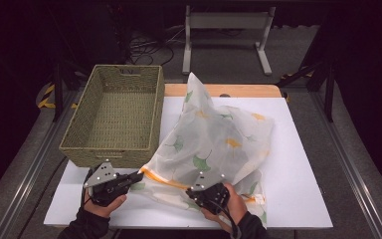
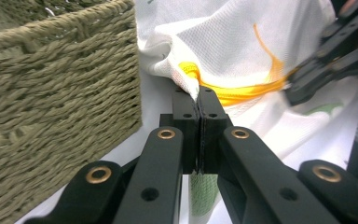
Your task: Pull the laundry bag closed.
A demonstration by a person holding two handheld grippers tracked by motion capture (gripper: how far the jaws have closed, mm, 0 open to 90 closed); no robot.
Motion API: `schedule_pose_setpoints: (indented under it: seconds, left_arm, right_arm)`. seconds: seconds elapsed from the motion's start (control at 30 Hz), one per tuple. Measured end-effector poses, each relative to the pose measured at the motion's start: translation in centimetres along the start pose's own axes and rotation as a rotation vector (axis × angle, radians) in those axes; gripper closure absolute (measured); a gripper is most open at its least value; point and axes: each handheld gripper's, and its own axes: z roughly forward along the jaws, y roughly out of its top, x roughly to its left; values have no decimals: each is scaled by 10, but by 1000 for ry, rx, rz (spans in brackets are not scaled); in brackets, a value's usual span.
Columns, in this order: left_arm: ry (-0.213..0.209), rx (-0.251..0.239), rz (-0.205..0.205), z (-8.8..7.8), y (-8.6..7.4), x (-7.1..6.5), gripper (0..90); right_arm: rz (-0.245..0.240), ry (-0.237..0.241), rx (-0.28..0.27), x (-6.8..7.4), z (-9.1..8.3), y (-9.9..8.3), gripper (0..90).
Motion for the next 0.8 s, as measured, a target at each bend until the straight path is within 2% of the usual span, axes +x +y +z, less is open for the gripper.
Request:
schedule_pose_setpoints:
  seconds: [0.17,0.23,0.27,0.3,0.43,0.47,0.5,0.57,0.6,0.63,0.8]
  left_arm:
    - [14,7,3,-1,-1,0,882]
    - [25,7,6,-2,-1,0,883]
    - [24,6,-6,-3,-2,1,883]
    - [39,6,7,-4,-2,1,883]
    - [83,-19,-22,-12,-4,8,884]
    - [83,-22,-41,-16,-6,11,884]
    - [83,-22,-41,-16,-6,11,884]
    - [101,-22,-48,-20,-9,14,884]
    - [99,-21,-48,-22,-10,16,884]
    - [103,-21,-51,-23,-12,16,883]
    - [99,-2,-48,-26,-17,17,883]
  right_arm:
    - [26,-3,29,-7,-25,-28,900]
    - [33,-3,29,-8,-29,-32,900]
    - [39,-4,34,-8,-32,-36,900]
    - [43,-10,42,-9,-37,-41,900]
    - [61,-18,72,-12,-47,-57,900]
    - [64,-26,83,-13,-48,-61,900]
    - [64,-26,83,-13,-48,-61,900]
    - [92,-59,103,-22,-57,-77,900]
    - [92,-59,103,-22,-57,-77,900]
    - [114,-85,112,-26,-64,-85,900]
    - [157,-121,113,-35,-77,-101,900]
